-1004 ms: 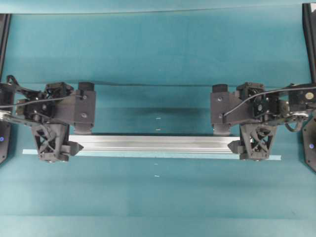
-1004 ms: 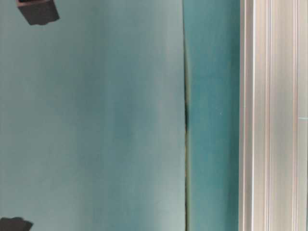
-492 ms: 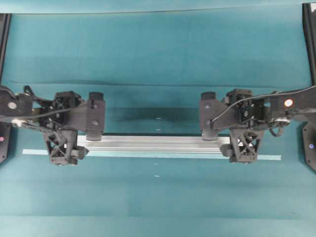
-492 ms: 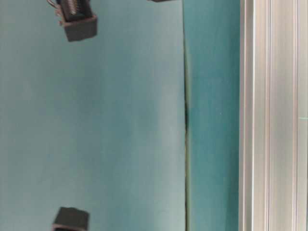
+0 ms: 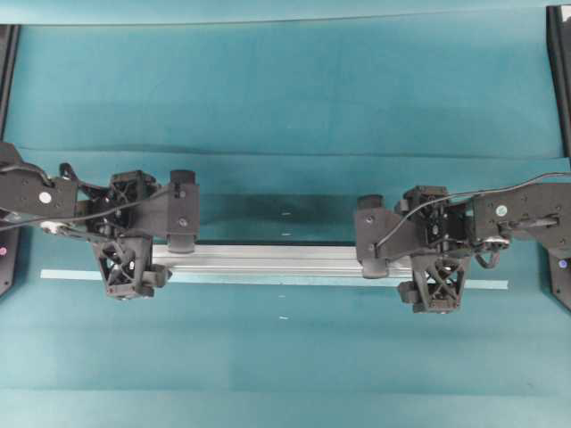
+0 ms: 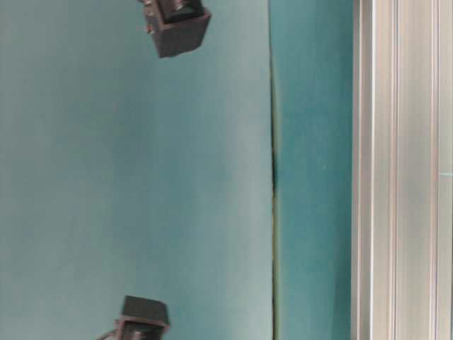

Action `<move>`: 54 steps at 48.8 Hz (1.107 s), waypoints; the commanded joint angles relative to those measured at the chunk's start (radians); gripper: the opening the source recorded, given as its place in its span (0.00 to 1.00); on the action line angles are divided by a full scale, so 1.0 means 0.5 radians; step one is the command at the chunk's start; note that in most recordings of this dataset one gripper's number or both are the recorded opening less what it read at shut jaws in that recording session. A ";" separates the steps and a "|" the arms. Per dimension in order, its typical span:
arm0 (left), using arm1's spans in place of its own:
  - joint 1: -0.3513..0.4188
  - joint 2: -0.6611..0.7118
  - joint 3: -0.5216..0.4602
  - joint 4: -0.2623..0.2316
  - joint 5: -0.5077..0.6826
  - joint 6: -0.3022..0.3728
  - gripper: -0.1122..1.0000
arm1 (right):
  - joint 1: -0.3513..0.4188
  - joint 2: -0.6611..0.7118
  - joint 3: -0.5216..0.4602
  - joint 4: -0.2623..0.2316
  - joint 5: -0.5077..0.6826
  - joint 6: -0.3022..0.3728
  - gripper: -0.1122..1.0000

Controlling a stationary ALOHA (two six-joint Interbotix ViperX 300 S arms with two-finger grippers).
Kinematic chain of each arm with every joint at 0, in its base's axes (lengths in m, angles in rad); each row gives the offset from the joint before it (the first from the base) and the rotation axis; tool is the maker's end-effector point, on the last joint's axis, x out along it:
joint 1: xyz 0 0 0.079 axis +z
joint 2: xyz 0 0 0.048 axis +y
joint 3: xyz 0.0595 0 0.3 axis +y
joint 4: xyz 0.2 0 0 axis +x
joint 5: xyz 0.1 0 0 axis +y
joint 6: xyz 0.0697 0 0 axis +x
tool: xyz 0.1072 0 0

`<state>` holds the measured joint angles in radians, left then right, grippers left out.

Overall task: Lift the metal rail with both hands and move it towards you.
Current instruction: 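Close both grippers on the rail near its ends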

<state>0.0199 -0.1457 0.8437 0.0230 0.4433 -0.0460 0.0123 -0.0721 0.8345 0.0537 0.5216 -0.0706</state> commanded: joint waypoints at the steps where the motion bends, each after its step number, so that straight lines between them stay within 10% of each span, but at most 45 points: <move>1: 0.000 0.021 -0.009 0.006 -0.043 -0.006 0.99 | 0.006 0.034 0.009 0.006 -0.064 0.006 1.00; 54: 0.003 0.123 0.067 0.006 -0.221 -0.009 0.98 | -0.040 0.123 0.021 0.006 -0.230 0.037 1.00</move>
<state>0.0199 -0.0828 0.8882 0.0230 0.3436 -0.0476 -0.0077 -0.0169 0.8529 0.0522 0.4096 -0.0568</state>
